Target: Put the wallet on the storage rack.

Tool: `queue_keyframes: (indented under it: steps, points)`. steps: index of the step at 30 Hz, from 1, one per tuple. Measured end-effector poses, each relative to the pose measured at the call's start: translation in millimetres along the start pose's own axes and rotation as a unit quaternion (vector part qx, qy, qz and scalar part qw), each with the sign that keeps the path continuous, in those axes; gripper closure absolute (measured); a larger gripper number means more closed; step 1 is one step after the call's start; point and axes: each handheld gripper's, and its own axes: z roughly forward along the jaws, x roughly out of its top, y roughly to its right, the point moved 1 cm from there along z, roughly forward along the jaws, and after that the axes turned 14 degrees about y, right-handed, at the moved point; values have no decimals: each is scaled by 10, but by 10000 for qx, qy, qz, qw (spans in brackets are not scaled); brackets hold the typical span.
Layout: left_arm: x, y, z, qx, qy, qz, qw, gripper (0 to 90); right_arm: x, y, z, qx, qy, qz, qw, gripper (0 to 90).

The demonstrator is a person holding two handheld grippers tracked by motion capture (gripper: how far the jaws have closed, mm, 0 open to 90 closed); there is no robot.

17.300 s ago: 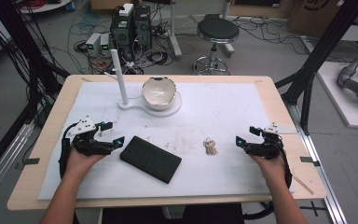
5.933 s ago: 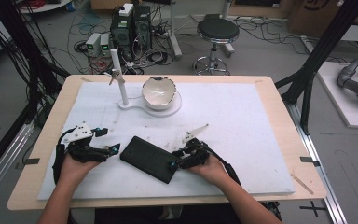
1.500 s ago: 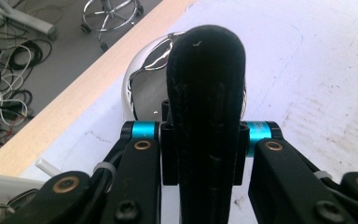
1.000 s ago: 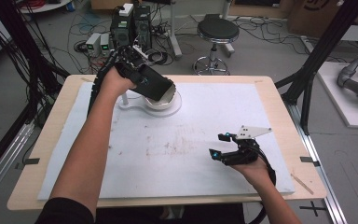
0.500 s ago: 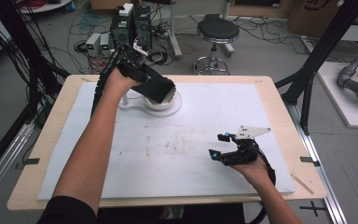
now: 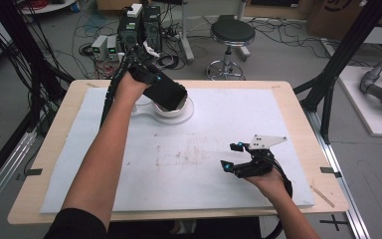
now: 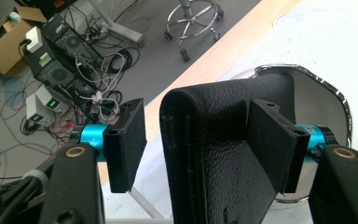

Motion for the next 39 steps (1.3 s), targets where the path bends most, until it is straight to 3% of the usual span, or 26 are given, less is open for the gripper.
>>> queue_keyframes:
  steps: [9,19,27,31,34,39]
  points:
    - [70,-14,-184,-157,387,-138,9990,368,2,-2,2,9,-6,13,10000,231]
    - [166,-52,-570,-180,831,-128,9963,355,16,-6,-37,-99,101,82,9999,210]
    - [89,-52,-839,-359,1071,-252,9933,343,21,6,-45,-128,117,107,9998,210]
    - [-29,-22,-957,-533,1289,-442,9892,329,23,19,-56,-141,148,125,9997,210]
    - [-207,22,-1060,-795,1428,-490,9853,324,23,30,-81,-190,197,115,9996,210]
    - [-592,102,-1196,-1062,1573,-848,9781,298,9,102,-110,-284,213,186,9992,209]
